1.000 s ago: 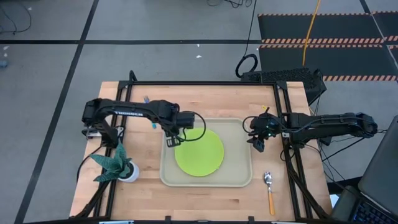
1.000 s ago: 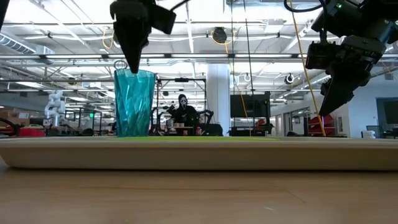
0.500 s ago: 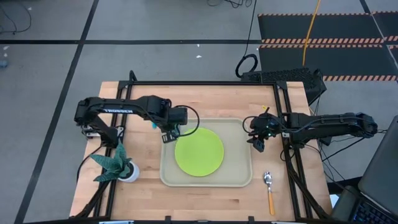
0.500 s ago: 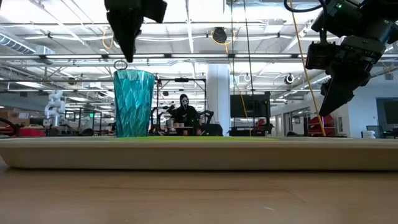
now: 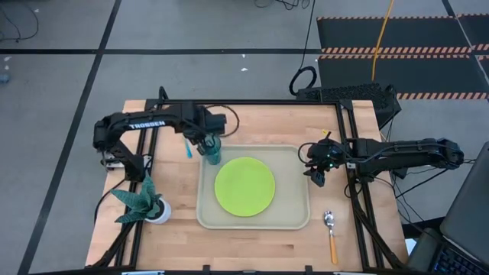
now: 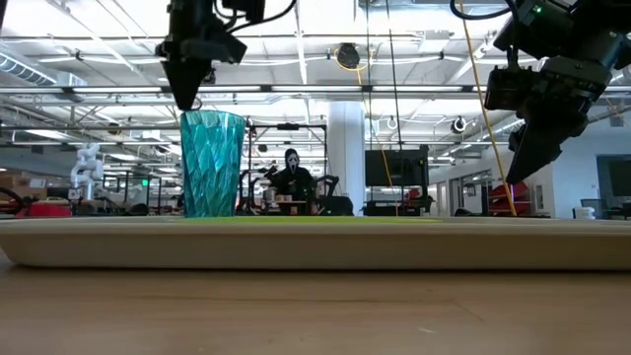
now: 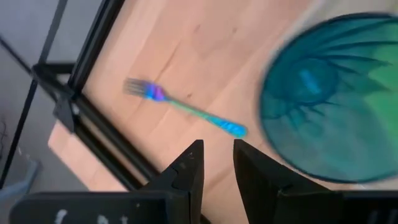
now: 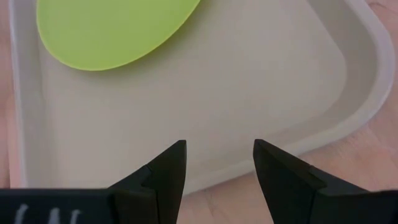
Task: Pick and place plate/cup/fork/spoon on tray
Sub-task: Put the iridescent fork on the gray serving tray
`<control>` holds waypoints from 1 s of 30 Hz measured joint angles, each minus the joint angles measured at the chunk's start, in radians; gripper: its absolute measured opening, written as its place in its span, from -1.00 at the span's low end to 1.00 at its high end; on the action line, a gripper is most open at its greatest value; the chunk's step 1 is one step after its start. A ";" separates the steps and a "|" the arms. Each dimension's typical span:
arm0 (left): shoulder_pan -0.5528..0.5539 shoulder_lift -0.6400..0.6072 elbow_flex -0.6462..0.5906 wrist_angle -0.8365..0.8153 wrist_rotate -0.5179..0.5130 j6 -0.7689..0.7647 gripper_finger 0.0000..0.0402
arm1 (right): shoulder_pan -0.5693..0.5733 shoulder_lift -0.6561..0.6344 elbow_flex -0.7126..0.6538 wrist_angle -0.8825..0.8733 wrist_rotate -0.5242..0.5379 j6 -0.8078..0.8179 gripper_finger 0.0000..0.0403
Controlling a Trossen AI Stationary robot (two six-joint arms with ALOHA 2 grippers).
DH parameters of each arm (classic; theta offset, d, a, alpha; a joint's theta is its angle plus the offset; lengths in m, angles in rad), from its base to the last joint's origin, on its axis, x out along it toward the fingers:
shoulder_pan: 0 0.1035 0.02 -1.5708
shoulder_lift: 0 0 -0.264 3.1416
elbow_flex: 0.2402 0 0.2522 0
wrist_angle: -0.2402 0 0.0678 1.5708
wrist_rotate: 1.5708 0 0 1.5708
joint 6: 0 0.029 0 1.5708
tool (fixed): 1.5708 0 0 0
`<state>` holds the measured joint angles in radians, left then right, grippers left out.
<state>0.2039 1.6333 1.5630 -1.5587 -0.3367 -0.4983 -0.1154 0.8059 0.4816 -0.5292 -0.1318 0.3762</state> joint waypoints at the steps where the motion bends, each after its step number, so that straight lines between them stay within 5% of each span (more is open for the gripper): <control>1: 0.011 0.000 -0.005 -0.007 0.000 -0.002 -0.55 | 0.000 0.000 0.000 -0.002 0.000 -0.001 -0.10; 16: 0.145 -0.083 -0.007 0.115 -0.114 0.009 -0.52 | 0.000 0.000 0.000 -0.021 0.000 -0.003 -0.10; 24: 0.300 -0.139 -0.054 0.211 0.051 0.017 -0.46 | 0.000 0.000 0.000 -0.021 0.000 0.003 -0.10; 30: 0.400 -0.137 -0.253 0.332 0.166 0.033 -0.46 | 0.000 0.000 -0.003 -0.019 0.000 0.004 -0.10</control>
<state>0.6036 1.4965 1.3101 -1.2265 -0.1709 -0.4651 -0.1154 0.8059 0.4790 -0.5481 -0.1318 0.3798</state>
